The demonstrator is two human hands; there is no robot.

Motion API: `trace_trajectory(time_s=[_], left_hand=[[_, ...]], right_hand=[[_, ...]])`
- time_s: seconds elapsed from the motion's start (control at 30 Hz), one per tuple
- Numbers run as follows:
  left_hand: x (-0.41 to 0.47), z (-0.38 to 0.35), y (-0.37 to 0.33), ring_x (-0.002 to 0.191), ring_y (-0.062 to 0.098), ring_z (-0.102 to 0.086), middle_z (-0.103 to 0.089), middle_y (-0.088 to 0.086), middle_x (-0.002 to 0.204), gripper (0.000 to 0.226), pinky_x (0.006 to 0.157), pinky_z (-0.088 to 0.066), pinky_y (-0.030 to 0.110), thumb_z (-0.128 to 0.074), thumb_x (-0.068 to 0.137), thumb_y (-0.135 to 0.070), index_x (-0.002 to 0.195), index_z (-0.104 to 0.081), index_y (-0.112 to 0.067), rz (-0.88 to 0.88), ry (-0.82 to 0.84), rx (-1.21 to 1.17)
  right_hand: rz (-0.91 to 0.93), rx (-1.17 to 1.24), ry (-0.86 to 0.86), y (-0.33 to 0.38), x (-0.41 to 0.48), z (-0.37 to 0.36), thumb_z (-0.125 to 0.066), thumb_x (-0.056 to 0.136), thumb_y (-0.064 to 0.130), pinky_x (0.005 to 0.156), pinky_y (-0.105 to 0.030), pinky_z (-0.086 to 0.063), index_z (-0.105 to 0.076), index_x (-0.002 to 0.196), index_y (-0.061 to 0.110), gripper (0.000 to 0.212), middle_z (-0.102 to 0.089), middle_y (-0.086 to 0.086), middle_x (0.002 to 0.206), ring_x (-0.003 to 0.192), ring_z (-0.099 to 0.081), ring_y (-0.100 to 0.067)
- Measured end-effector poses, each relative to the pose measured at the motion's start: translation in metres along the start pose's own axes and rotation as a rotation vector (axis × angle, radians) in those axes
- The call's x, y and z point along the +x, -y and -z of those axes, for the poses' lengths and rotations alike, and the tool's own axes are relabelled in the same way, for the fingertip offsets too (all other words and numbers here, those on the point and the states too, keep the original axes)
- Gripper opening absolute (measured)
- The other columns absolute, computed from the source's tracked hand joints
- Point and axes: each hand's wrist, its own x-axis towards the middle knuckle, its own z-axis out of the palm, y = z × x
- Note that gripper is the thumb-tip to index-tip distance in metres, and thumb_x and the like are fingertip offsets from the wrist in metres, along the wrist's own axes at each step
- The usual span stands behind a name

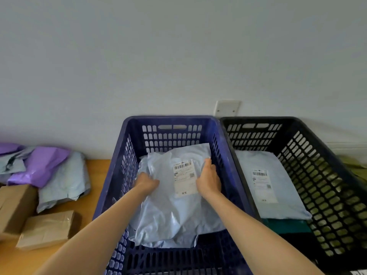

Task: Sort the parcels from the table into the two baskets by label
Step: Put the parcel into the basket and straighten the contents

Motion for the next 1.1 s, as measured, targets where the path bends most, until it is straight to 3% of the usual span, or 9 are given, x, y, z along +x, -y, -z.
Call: trace_trajectory(time_s=[0.13,0.43,0.53,0.6,0.7,0.8,0.87,0.97,1.1], left_hand=[[0.009,-0.011,0.007,0.102,0.036,-0.059,-0.06,0.021,0.113,0.033,0.084,-0.05,0.04,-0.056,0.089,-0.011,0.118,-0.051,0.004,-0.004,-0.024,0.131],[0.021,-0.032,0.027,0.102,0.036,-0.054,-0.053,0.025,0.125,0.032,0.077,-0.039,0.038,-0.048,0.097,-0.008,0.127,-0.04,0.001,-0.044,-0.054,0.211],[0.023,-0.041,0.034,0.127,0.043,-0.042,-0.036,0.025,0.144,0.053,0.095,-0.041,0.05,-0.049,0.095,-0.008,0.143,-0.025,-0.004,-0.074,-0.097,0.257],[0.024,-0.047,0.041,0.145,0.038,-0.018,-0.008,0.019,0.159,0.069,0.111,-0.031,0.05,-0.048,0.098,-0.014,0.153,-0.006,-0.011,-0.182,-0.155,0.438],[0.03,-0.059,0.052,0.146,0.024,0.02,0.026,0.009,0.157,0.067,0.121,0.0,0.045,-0.031,0.104,-0.029,0.151,0.016,-0.022,-0.43,-0.129,0.698],[0.041,-0.068,0.062,0.14,0.025,0.031,0.037,0.005,0.151,0.055,0.118,0.011,0.048,-0.004,0.101,-0.04,0.145,0.028,-0.03,-0.588,-0.087,0.913],[0.05,-0.071,0.069,0.142,0.027,0.027,0.034,0.004,0.153,0.056,0.115,0.017,0.049,0.01,0.093,-0.047,0.145,0.026,-0.036,-0.617,-0.078,0.96],[0.061,-0.074,0.074,0.147,0.031,0.011,0.019,0.005,0.159,0.059,0.112,0.018,0.052,0.006,0.094,-0.055,0.151,0.01,-0.039,-0.599,-0.088,0.973],[0.068,-0.076,0.08,0.139,0.03,0.034,0.044,0.001,0.149,0.066,0.108,0.028,0.054,0.035,0.076,-0.063,0.139,0.036,-0.044,-0.56,-0.029,0.986]], right_hand=[[0.0,-0.052,0.048,-0.009,0.001,-0.008,-0.051,0.094,0.006,0.075,-0.037,-0.045,-0.031,0.135,0.013,0.046,-0.041,-0.013,0.123,0.102,-0.054,-0.033],[-0.089,-0.003,0.105,-0.03,0.0,-0.024,-0.049,0.094,0.003,0.095,-0.038,-0.044,-0.041,0.135,0.003,0.042,-0.039,-0.015,0.133,0.115,-0.049,-0.033],[-0.009,-0.05,0.032,-0.036,0.0,-0.038,-0.048,0.094,0.003,0.097,-0.037,-0.044,-0.04,0.138,0.005,0.045,-0.038,-0.013,0.138,0.12,-0.046,-0.031],[0.1,-0.144,-0.011,-0.037,0.001,-0.05,-0.045,0.098,0.01,0.107,-0.037,-0.038,-0.036,0.144,0.009,0.047,-0.03,-0.013,0.151,0.133,-0.037,-0.029],[0.275,-0.272,0.076,-0.039,0.003,-0.066,-0.035,0.103,0.028,0.121,-0.037,-0.012,-0.014,0.154,0.018,0.056,-0.001,-0.006,0.162,0.149,-0.004,-0.024],[0.371,-0.404,0.151,-0.044,0.008,-0.079,-0.027,0.103,0.041,0.122,-0.043,0.004,0.003,0.154,0.027,0.061,0.02,-0.001,0.159,0.146,0.021,-0.021],[0.363,-0.48,0.175,-0.048,0.014,-0.087,-0.016,0.099,0.052,0.121,-0.047,0.007,0.007,0.152,0.033,0.061,0.025,-0.001,0.158,0.145,0.025,-0.026],[0.324,-0.514,0.214,-0.053,0.019,-0.095,0.008,0.085,0.065,0.118,-0.05,0.012,0.012,0.15,0.039,0.07,0.031,-0.001,0.156,0.143,0.029,-0.03],[0.283,-0.492,0.253,-0.058,0.024,-0.106,0.001,0.088,0.067,0.118,-0.051,0.013,0.015,0.149,0.043,0.067,0.035,0.0,0.154,0.142,0.031,-0.03]])
